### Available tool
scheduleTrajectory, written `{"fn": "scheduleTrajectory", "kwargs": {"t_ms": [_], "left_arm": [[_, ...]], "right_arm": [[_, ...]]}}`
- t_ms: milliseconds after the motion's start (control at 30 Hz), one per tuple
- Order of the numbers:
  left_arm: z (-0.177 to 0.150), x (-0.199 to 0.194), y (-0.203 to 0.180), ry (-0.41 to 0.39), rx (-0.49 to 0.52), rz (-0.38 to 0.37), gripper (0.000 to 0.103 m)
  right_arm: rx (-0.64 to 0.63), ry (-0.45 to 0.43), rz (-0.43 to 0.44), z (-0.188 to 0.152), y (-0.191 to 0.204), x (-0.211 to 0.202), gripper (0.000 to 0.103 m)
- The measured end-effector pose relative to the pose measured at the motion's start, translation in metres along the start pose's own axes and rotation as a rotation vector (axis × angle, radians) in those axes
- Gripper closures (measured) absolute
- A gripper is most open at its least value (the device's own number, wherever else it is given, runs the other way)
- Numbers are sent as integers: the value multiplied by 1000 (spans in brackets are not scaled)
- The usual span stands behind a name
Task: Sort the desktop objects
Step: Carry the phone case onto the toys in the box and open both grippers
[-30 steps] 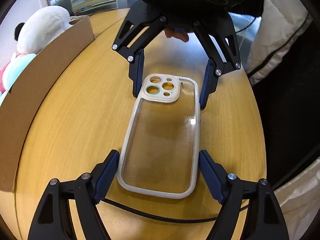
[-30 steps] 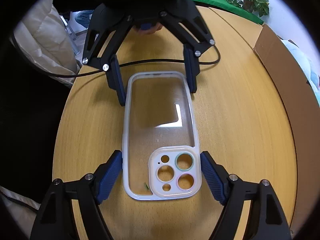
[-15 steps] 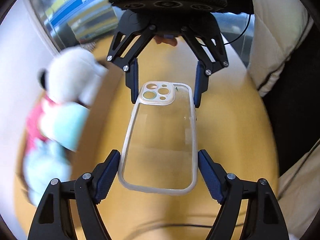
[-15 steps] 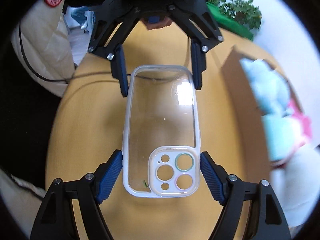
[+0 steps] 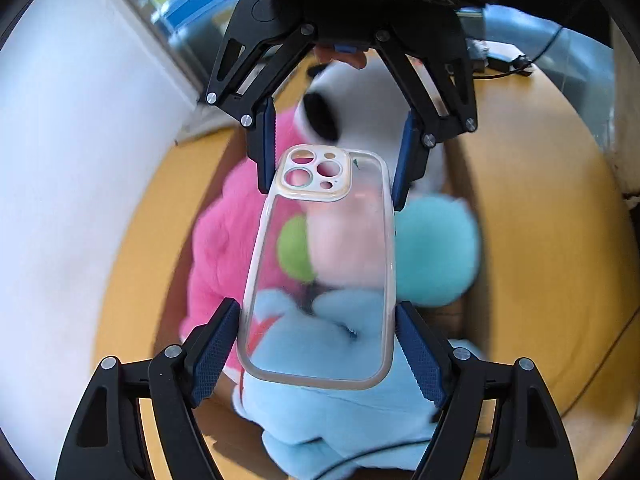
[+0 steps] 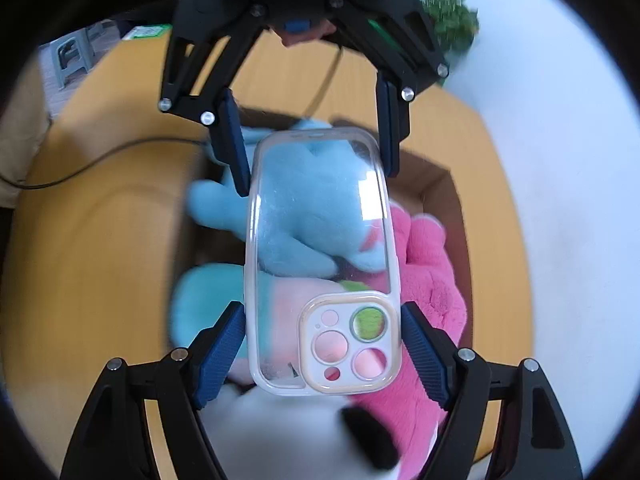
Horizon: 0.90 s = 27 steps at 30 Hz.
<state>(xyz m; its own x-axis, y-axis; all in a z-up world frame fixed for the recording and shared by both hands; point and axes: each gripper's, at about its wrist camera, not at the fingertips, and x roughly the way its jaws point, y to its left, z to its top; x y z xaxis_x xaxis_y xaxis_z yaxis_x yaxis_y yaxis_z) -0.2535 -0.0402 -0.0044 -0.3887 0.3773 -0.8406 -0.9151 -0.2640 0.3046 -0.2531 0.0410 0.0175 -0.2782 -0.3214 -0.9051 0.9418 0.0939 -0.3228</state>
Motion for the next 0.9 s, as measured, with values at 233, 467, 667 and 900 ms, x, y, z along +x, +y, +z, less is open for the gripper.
{"fn": "scheduleTrajectory", "kwargs": {"t_ms": [233, 467, 667, 900], "left_arm": [[-25, 42, 16, 21, -112, -58, 18], [-23, -25, 8, -66, -236, 69, 14], [-29, -102, -31, -218, -482, 210, 0], [-30, -132, -109, -239, -790, 488, 0]], "right_arm": [[87, 54, 102, 4, -30, 59, 24], [266, -92, 43, -14, -7, 16, 14], [478, -302, -65, -33, 26, -28, 1], [1089, -629, -395, -71, 100, -82, 1]]}}
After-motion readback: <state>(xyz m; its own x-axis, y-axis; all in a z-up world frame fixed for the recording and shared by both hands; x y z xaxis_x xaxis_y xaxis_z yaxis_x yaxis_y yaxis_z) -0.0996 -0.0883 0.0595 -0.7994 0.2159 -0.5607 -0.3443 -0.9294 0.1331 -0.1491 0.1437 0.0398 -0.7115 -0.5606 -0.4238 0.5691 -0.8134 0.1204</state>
